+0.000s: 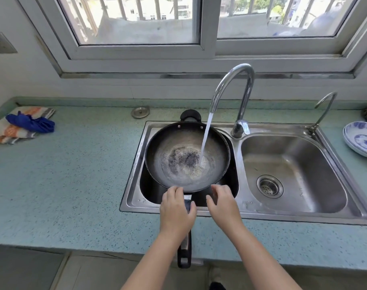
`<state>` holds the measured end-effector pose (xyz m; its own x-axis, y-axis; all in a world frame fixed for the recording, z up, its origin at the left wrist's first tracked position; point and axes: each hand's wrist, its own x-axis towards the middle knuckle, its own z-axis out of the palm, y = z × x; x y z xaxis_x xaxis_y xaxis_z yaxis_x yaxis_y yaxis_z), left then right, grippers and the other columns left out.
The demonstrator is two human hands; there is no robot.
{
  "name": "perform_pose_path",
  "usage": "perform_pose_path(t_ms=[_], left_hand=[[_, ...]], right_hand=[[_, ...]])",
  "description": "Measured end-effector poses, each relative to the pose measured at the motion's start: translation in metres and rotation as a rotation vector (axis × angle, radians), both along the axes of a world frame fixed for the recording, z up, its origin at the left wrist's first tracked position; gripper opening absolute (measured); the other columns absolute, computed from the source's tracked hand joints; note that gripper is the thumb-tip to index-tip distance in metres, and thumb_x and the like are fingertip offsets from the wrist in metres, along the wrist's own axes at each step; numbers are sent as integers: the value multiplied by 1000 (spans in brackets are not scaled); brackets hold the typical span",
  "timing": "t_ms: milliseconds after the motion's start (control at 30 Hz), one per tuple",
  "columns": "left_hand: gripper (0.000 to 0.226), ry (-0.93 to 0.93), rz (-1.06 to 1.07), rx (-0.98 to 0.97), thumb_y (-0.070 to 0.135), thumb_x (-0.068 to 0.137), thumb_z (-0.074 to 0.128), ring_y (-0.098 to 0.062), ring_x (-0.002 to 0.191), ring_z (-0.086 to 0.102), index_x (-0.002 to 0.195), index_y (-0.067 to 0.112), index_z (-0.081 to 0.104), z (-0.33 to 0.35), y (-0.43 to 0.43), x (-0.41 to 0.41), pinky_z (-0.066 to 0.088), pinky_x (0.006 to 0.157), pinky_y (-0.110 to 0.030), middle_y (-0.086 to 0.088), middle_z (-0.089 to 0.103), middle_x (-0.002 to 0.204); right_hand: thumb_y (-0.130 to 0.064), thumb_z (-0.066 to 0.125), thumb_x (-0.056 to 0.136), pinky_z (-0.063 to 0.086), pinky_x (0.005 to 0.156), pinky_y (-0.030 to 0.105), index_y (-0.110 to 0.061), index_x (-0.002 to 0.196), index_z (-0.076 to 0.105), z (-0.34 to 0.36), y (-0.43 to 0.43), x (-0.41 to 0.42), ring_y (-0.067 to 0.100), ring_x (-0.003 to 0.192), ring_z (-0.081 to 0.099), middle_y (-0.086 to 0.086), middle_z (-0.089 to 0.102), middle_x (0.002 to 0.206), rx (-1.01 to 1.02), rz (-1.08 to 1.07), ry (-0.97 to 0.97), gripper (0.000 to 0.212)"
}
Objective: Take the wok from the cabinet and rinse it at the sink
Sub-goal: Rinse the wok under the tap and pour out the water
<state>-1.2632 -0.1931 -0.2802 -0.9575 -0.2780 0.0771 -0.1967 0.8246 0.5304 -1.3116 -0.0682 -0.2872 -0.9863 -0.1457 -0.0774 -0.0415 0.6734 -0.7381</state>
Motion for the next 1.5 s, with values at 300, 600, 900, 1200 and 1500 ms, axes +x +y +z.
perform_pose_path(t_ms=[300,600,900,1200,1500], left_hand=[[44,87,-130,-132,16,74,70,-38,113,54,112,-3,59,16,45,-69,47,92,-48,-22,59,121],[44,110,-196,-182,11,62,79,-40,100,63,102,-3,66,12,89,-127,54,80,-50,-23,67,108],[46,21,-236,-179,9,71,71,-38,110,58,113,-4,61,-22,105,-159,48,92,-50,-24,62,119],[49,-97,-271,-147,16,84,54,-25,132,40,131,3,47,-45,109,-167,32,108,-39,-13,45,142],[50,-110,-264,-141,9,78,62,-29,125,49,126,1,53,-51,109,-164,42,100,-44,-16,51,137]], right_hand=[[-12,56,86,37,97,34,0,124,48,21,53,-71,29,113,48,16,50,121,128,-2,155,41],[-12,61,80,35,103,43,2,127,47,22,94,-141,35,122,44,21,50,129,299,28,273,51],[-8,55,83,24,110,53,0,138,32,6,100,-186,35,139,22,19,34,145,377,165,270,60],[-1,75,60,43,87,65,5,124,52,-16,102,-187,45,119,49,20,55,130,420,157,378,69],[-4,75,57,42,88,65,0,127,48,-28,92,-187,39,121,50,16,53,134,375,96,354,75]])
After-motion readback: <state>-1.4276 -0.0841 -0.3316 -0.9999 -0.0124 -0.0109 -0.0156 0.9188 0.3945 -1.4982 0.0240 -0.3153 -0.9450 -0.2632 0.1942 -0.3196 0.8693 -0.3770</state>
